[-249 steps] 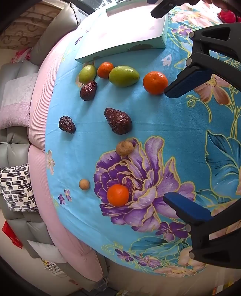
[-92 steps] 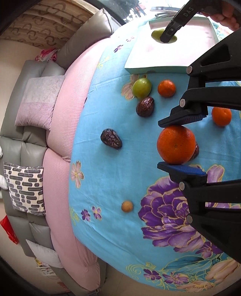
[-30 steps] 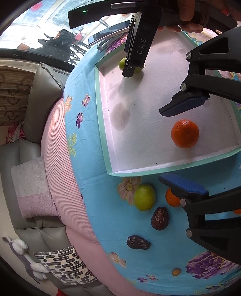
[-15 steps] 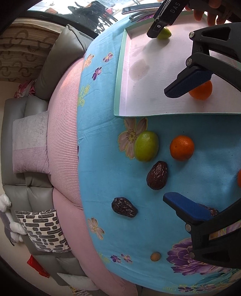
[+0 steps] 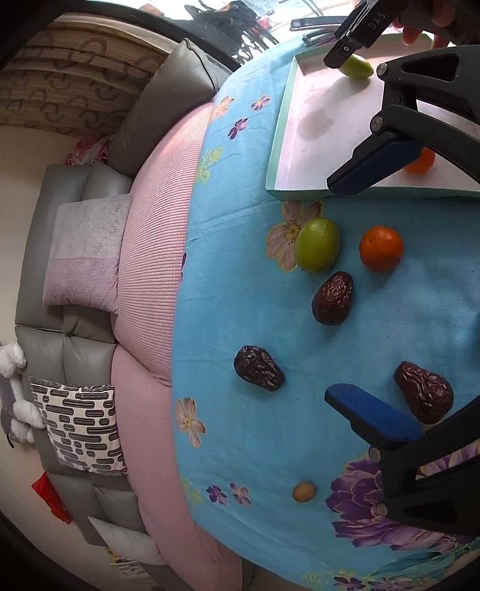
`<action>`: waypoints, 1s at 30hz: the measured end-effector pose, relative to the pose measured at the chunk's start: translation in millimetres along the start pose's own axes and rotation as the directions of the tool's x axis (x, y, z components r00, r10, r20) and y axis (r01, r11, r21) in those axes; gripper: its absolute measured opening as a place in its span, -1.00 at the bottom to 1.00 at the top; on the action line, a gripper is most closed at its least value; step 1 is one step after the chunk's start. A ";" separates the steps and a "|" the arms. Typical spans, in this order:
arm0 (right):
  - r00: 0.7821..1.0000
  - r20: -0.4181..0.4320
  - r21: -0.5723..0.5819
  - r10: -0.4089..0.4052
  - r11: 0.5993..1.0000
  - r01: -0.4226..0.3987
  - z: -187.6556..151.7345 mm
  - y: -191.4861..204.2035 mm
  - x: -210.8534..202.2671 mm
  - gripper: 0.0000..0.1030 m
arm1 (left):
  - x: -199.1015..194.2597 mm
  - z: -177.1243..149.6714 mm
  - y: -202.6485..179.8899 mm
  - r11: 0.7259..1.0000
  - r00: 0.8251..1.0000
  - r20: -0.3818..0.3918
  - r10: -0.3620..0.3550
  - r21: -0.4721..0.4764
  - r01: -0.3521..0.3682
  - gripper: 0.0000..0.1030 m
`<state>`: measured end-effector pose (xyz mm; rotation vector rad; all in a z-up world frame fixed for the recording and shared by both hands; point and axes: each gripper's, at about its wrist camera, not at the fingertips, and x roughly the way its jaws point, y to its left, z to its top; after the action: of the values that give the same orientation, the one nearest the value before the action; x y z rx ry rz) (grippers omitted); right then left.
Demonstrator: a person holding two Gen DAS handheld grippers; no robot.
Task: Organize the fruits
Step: 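Grasp an orange with the right tool while the left tool grasps a brown longan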
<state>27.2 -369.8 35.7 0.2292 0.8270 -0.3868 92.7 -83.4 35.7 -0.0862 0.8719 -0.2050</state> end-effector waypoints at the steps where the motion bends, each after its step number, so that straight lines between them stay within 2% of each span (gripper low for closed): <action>1: 1.000 0.000 -0.002 0.001 1.000 -0.001 -1.1 2.0 -0.6 0.84 | -2.3 2.3 9.0 1.000 1.000 0.005 -0.004 -0.021 0.004 1.00; 5: 1.000 0.016 -0.019 0.003 1.000 -0.003 0.6 8.7 -5.5 0.84 | -15.2 10.7 41.7 0.996 0.999 0.039 0.031 -0.084 -0.027 1.00; 10: 0.998 0.034 -0.005 0.050 0.999 -0.050 3.2 16.5 -10.0 0.84 | -33.2 14.8 80.5 0.988 0.992 0.085 0.090 -0.133 -0.078 1.00; 14: 0.997 0.027 -0.021 0.073 0.997 -0.073 3.5 32.3 -10.1 0.84 | -45.1 15.1 108.2 0.980 0.989 0.094 0.114 -0.175 -0.096 1.00; 17: 0.994 0.035 -0.045 0.106 0.993 -0.105 5.0 50.4 -13.9 0.84 | -52.5 14.0 124.2 0.970 0.982 0.094 0.163 -0.196 -0.142 1.00; 24: 0.973 0.043 -0.119 0.228 0.968 -0.222 2.0 101.8 -24.8 0.84 | -61.2 6.3 154.5 0.948 0.969 0.062 0.241 -0.230 -0.221 1.00; 30: 0.947 0.016 -0.201 0.322 0.929 -0.312 -5.9 149.0 -33.5 0.84 | -72.5 -1.7 179.2 0.921 0.961 0.062 0.271 -0.308 -0.240 1.00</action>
<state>65.3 -224.5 64.2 0.1655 0.7583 -0.0051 71.7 107.1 60.7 -0.2602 0.7961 0.1774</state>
